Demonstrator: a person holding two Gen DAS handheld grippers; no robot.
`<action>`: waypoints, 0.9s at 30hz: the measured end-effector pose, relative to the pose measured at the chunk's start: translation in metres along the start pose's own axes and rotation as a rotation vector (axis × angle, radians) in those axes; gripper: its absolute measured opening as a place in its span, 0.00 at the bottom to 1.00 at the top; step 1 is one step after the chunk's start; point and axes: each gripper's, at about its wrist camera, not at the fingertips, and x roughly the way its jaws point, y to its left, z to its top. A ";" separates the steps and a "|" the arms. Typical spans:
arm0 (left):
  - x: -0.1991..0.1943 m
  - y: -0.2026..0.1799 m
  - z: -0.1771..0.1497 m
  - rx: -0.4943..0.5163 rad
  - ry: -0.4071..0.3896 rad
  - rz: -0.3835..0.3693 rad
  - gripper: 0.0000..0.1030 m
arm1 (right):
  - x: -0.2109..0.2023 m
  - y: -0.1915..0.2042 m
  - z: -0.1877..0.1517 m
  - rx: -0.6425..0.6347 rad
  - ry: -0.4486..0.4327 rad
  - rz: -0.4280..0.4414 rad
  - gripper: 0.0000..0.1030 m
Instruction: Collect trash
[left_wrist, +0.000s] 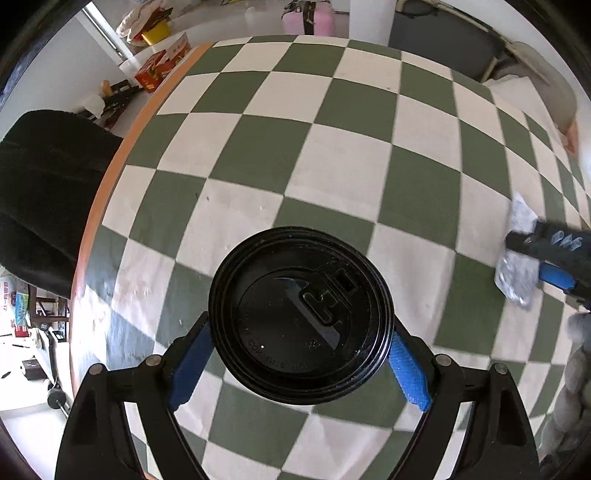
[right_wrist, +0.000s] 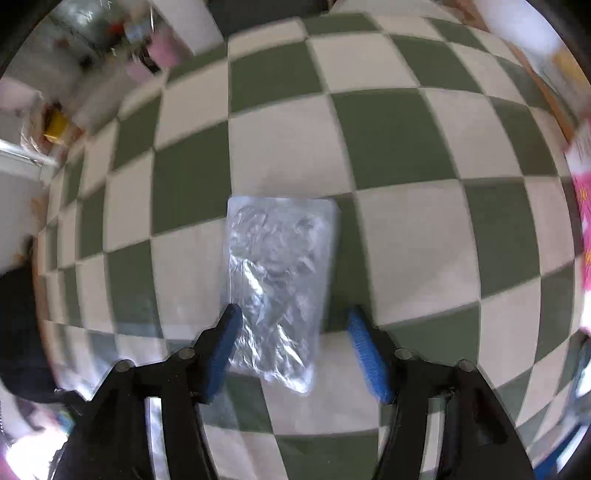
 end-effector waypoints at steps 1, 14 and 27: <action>0.001 0.001 0.004 -0.001 0.002 0.005 0.84 | 0.004 0.015 0.001 -0.048 0.013 -0.046 0.68; -0.028 0.025 -0.001 0.000 -0.052 -0.020 0.84 | -0.027 0.034 -0.042 -0.150 -0.103 -0.029 0.64; -0.119 0.075 -0.094 0.102 -0.211 -0.131 0.84 | -0.133 0.015 -0.186 -0.175 -0.258 0.045 0.64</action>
